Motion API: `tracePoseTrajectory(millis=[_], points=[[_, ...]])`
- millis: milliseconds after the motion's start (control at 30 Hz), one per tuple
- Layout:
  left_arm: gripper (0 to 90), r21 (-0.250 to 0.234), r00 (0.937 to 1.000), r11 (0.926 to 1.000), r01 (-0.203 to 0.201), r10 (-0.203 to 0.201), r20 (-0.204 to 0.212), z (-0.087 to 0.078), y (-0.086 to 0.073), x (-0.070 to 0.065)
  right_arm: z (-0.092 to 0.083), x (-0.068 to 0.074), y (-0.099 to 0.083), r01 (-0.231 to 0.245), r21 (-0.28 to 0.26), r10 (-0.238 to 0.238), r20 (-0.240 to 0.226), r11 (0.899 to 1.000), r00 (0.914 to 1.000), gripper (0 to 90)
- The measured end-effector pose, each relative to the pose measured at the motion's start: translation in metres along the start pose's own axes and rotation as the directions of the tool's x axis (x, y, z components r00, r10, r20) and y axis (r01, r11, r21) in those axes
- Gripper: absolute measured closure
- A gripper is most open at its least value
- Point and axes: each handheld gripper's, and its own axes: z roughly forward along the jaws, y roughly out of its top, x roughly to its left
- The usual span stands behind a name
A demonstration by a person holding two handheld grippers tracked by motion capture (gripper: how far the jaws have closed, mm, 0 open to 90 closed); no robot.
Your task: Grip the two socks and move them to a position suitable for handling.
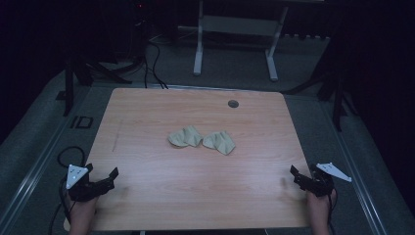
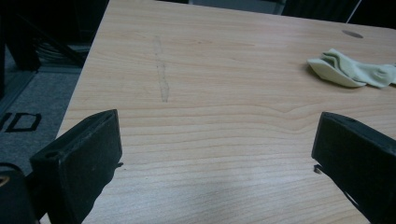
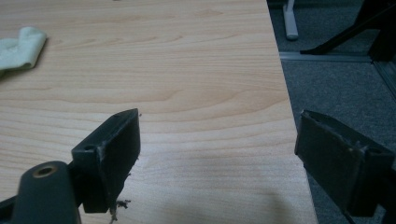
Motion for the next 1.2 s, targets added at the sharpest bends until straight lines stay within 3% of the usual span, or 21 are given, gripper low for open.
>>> tracePoseTrajectory(millis=[167,367,467,633,833,900,1033,1100,1200], points=[[1.6,0.004,0.9998,0.9998,-0.021,0.021,0.007,0.001,-0.001,-0.002,0.003,-0.001,0.002,0.012,0.029,-0.012,-0.006,1.0,0.9999,13.7],[1.5,-0.011,0.9988,0.9995,-0.03,0.031,0.037,0.001,0.0,-0.006,0.005,0.001,0.004,0.025,0.08,-0.022,-0.044,0.996,0.9988,14.5],[1.5,-0.01,0.9981,0.9993,-0.037,0.037,0.048,0.002,0.0,-0.008,0.007,0.008,0.01,0.054,0.13,-0.045,-0.076,0.99,0.9961,14.6],[1.5,-0.009,0.9983,0.9995,-0.032,0.032,0.048,0.003,0.001,-0.009,0.017,0.016,0.021,0.083,0.195,-0.047,-0.182,0.977,0.9822,14.6],[1.6,-0.006,0.9978,0.9986,-0.052,0.052,0.042,0.001,0.002,-0.013,0.029,0.033,0.034,0.114,0.189,-0.07,-0.227,0.975,0.9714,13.5],[1.6,-0.011,0.9975,0.9995,-0.028,0.029,0.065,0.002,0.003,-0.015,0.034,0.04,0.039,0.133,0.192,-0.085,-0.238,0.972,0.9675,13.5],[1.6,0.051,0.9942,0.9987,-0.002,-0.003,0.108,0.005,0.004,-0.017,0.043,0.054,0.049,0.156,0.19,-0.103,-0.264,0.969,0.9591,13.7],[1.6,0.078,0.9934,0.9969,0.006,-0.015,0.113,0.006,0.004,-0.018,0.048,0.06,0.054,0.176,0.196,-0.114,-0.29,0.965,0.9503,13.6],[1.6,0.114,0.992,0.9931,0.025,-0.039,0.12,0.009,0.004,-0.019,0.057,0.071,0.059,0.2,0.2,-0.135,-0.299,0.959,0.9447,13.1]])
